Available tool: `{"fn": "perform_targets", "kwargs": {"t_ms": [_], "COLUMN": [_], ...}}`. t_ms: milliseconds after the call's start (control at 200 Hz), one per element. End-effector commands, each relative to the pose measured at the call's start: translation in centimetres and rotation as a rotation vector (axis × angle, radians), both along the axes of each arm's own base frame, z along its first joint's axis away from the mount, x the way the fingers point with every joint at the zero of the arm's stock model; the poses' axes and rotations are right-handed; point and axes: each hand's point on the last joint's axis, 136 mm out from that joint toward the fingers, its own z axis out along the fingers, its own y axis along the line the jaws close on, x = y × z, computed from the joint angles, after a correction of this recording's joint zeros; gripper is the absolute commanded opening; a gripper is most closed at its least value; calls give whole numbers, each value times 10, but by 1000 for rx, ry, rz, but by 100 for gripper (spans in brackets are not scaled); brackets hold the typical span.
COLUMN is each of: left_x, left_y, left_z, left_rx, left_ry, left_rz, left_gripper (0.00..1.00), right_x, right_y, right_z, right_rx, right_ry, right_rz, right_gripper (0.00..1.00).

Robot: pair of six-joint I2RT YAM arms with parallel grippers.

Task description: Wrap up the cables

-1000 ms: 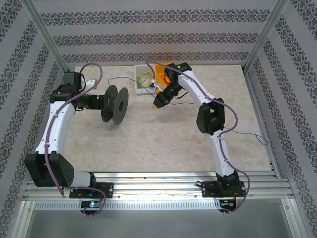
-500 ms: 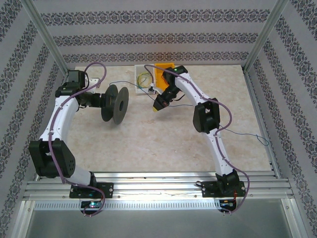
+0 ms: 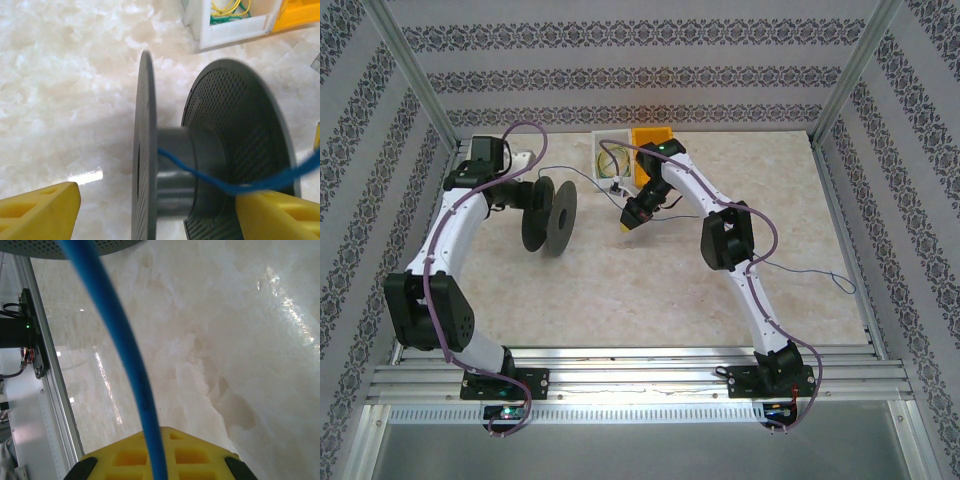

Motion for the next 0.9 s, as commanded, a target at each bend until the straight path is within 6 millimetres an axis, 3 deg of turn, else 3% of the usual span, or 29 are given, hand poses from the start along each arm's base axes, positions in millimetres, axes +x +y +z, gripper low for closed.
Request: {"fn": "perform_targets", "kwargs": {"t_ms": [0, 300, 635, 894], "left_x": [16, 24, 22, 28], "left_y": [1, 4, 6, 9], "left_z": [-2, -24, -32, -20], "left_rx": [27, 89, 105, 134], "left_ry": [-37, 7, 32, 4], "left_rz": [42, 71, 81, 66], "left_gripper": [81, 75, 52, 52], "right_x": [3, 4, 9, 26], "right_y": [2, 1, 0, 3], "right_z": [5, 6, 7, 35], "right_rx": [-3, -2, -8, 52], "right_ry": [-16, -19, -31, -109], "right_rz": [-6, -12, -27, -85], "right_gripper": [0, 0, 0, 0]}}
